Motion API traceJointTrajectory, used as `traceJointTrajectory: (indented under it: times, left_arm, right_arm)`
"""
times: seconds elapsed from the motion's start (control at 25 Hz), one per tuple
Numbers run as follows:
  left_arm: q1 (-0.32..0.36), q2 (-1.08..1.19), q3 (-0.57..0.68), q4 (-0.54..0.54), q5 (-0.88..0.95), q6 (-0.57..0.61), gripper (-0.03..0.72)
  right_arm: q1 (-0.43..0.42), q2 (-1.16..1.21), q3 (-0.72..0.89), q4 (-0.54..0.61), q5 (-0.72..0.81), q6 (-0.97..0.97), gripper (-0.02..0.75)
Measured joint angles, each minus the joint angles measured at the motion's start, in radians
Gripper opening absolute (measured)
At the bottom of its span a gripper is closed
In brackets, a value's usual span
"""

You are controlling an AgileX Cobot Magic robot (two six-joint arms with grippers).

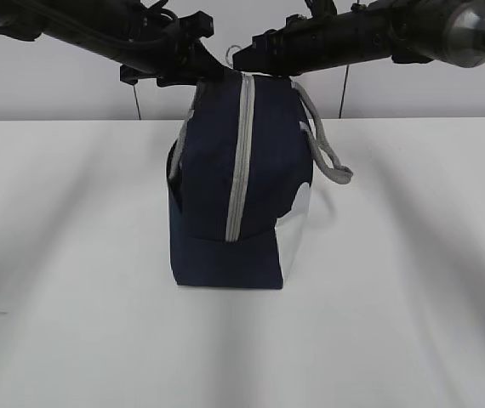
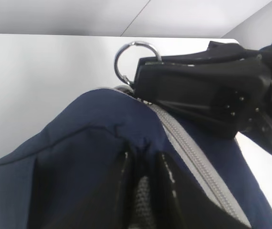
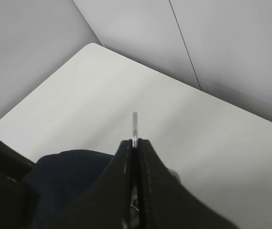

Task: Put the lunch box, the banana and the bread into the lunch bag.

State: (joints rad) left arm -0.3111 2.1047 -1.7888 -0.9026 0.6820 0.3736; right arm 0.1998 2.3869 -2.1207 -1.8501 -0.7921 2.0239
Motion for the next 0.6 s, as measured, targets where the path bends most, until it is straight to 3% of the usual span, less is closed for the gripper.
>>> traceJointTrajectory:
  times: [0.16, 0.6]
  left_arm:
    - [0.0, 0.009, -0.006, 0.0, 0.015, 0.0, 0.022]
    - [0.0, 0.009, -0.113, 0.091, 0.183, -0.004, 0.011]
  right_arm:
    - [0.0, 0.0, 0.0, 0.0, -0.004, 0.008, 0.006]
    - [-0.028, -0.022, -0.039, 0.0, -0.033, 0.102, 0.006]
